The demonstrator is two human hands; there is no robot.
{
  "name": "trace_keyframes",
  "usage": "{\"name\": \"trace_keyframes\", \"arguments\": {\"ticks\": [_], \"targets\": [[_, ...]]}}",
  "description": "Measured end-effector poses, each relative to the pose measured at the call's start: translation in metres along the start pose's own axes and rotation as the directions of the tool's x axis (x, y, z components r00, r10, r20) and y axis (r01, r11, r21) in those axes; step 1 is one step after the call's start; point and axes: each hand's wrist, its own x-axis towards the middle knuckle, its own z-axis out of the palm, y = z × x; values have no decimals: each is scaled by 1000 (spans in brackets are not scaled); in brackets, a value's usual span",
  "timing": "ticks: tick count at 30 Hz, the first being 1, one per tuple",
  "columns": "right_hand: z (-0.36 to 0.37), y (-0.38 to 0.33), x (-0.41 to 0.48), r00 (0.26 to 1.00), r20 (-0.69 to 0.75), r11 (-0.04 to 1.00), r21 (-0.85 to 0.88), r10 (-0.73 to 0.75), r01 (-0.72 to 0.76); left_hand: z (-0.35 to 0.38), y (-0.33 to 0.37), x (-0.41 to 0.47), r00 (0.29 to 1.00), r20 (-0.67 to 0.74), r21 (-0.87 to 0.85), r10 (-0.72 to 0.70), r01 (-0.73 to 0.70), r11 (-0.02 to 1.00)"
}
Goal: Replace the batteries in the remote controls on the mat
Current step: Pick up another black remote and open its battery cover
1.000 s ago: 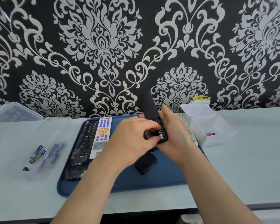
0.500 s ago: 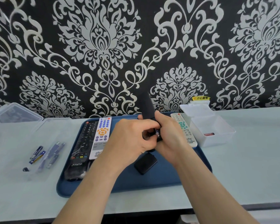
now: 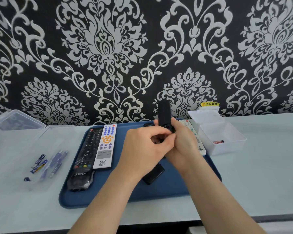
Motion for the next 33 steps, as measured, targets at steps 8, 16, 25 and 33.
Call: {"name": "trace_keyframes", "arguments": {"ticks": [8,16,25,33], "targets": [[6,11,-3,941,318,955,-223,-117,195,-19,-6,16,794,326,-711,-514,564,419],[36,40,-8,953,302,972,-229,24,48,-74,-34,14,824,26,-773,-566,376,511],[70,84,-12,910,355,920,-385,213,-65,-160,-104,-7,858,-474,506,-200,451,735],[67,82,-13,906,355,931,-351,232,-101,-148,-111,-2,881,-445,506,-160,396,766]]}}
